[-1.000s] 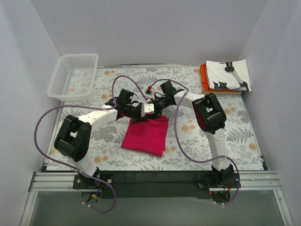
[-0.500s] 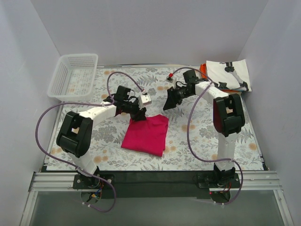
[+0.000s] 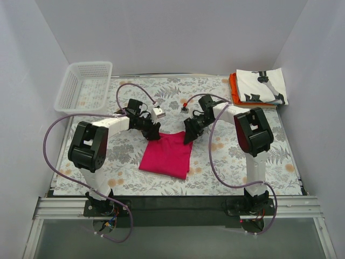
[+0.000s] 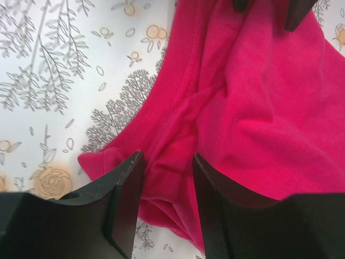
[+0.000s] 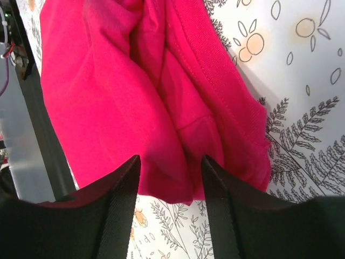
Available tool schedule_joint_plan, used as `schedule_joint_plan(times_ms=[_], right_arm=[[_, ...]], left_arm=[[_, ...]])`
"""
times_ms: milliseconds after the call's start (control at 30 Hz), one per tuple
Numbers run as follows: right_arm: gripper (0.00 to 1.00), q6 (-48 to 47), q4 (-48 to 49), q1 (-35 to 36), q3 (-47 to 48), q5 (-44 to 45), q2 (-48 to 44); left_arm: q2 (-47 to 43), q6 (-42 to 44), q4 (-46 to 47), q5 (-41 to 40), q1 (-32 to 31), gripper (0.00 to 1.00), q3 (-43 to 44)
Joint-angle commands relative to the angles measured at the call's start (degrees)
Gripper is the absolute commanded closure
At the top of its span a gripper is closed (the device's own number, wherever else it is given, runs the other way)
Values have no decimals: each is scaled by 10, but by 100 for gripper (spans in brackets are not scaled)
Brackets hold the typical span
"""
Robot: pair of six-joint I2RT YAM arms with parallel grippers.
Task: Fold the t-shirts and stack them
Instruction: Fold the tshirt
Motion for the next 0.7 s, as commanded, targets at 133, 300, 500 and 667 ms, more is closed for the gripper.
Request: schedule_joint_plan(times_ms=[133, 300, 500, 667], right_arm=[[61, -54, -18, -6, 7, 75, 19], [69, -95, -57, -16, 50, 92, 24], [82, -125, -94, -15, 97, 87, 28], [91, -134, -108, -15, 92, 84, 14]], left_arm=[[-23, -14, -13, 2, 2, 67, -43], [-54, -69, -17, 13, 2, 73, -61], [-60, -106, -22, 10, 5, 68, -43], [-50, -101, -38, 27, 30, 62, -19]])
